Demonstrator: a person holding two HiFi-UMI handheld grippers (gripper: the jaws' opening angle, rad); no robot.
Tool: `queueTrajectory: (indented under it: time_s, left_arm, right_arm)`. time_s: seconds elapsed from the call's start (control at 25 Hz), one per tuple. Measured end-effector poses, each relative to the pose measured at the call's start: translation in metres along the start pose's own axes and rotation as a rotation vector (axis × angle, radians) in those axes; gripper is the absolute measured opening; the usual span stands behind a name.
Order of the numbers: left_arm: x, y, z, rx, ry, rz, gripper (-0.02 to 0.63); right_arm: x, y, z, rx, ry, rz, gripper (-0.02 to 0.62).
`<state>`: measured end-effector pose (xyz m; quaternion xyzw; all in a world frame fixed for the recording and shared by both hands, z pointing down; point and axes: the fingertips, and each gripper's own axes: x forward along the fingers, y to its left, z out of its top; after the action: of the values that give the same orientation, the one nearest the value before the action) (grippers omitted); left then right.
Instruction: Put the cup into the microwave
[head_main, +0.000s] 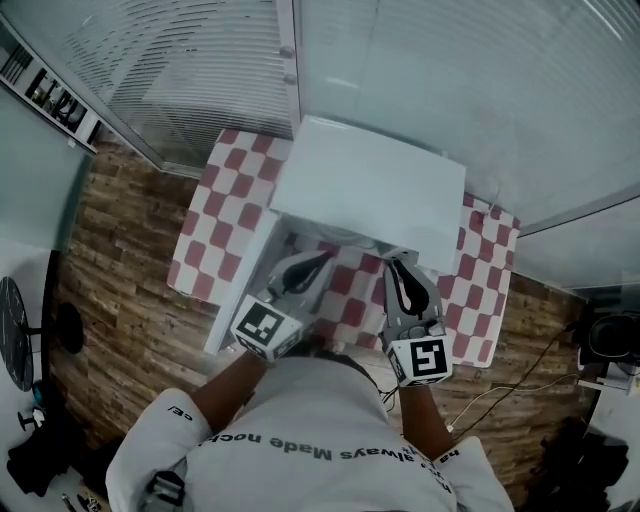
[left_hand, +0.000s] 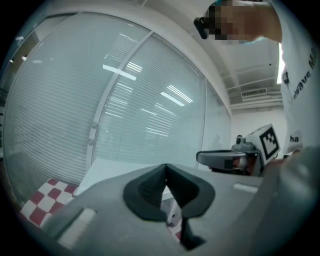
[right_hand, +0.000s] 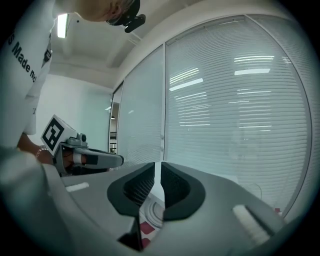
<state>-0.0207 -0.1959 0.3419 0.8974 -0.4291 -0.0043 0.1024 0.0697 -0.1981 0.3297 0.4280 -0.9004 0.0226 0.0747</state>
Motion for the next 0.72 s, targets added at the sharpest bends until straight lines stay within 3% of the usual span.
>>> queueTrajectory:
  time_s: [0.28, 0.72]
  left_arm:
    - [-0.026, -0.038, 0.040, 0.042, -0.029, -0.053, 0.003]
    - [-0.049, -0.067, 0.073, 0.046, -0.058, -0.064, 0.003]
  right_arm:
    - [-0.040, 0.022, 0.043, -0.003, -0.028, 0.049, 0.038]
    - [-0.077, 0.042, 0.082, -0.031, -0.053, 0.096, 0.038]
